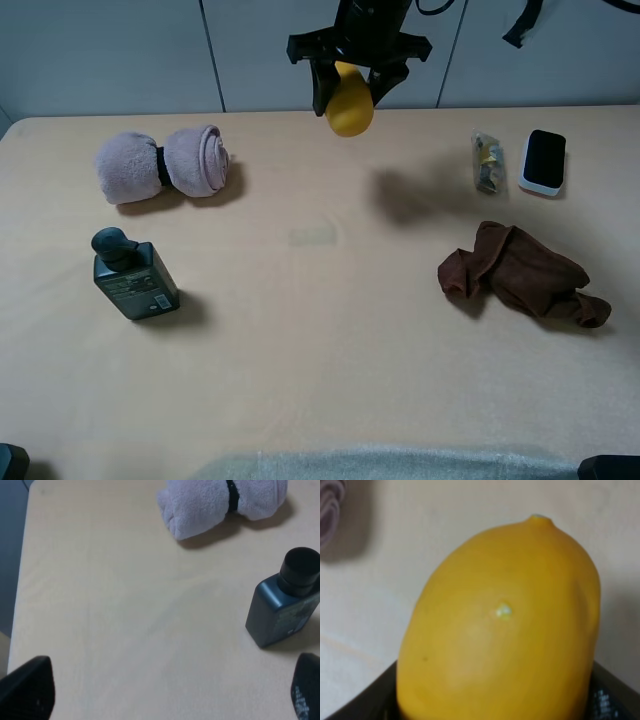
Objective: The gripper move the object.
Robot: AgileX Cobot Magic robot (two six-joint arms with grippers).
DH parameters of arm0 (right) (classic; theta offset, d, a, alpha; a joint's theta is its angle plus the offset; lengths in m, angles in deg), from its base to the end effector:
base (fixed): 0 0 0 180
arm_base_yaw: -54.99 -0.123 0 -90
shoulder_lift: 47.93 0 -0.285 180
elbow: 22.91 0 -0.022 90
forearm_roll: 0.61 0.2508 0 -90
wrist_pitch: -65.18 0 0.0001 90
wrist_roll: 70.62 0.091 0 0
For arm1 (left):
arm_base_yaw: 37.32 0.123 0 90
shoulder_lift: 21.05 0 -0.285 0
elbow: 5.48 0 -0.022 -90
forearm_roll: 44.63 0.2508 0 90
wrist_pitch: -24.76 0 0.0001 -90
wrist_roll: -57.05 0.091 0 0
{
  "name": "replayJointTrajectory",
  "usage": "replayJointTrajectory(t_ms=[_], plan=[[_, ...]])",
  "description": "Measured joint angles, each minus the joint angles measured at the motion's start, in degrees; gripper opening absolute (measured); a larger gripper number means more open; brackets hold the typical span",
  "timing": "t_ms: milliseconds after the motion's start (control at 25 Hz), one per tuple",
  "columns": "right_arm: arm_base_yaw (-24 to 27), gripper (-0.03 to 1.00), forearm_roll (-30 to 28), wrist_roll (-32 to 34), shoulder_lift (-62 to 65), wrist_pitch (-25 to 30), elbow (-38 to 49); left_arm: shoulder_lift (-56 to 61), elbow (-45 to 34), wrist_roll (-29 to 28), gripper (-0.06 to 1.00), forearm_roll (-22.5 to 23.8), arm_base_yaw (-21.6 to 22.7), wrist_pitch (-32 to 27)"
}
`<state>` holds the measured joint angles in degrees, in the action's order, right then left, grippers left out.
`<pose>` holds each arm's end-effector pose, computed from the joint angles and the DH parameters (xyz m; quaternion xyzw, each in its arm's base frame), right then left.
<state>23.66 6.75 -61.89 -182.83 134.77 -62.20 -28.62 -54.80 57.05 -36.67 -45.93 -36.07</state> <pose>0.4010 0.2569 0.2349 -0.1797 0.9733 0.1028 0.0993 -0.0027 0.0115 0.2742 0.0617 0.8516 0.0304 0.5196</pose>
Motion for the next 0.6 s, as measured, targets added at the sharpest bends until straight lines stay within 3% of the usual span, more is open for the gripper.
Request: replayJointTrajectory(t_ms=[600], plan=[[-2.3,0.46,-1.7,-0.3,9.5,0.1,16.3,0.0,0.0,0.0,0.94,0.0,0.0,0.0]])
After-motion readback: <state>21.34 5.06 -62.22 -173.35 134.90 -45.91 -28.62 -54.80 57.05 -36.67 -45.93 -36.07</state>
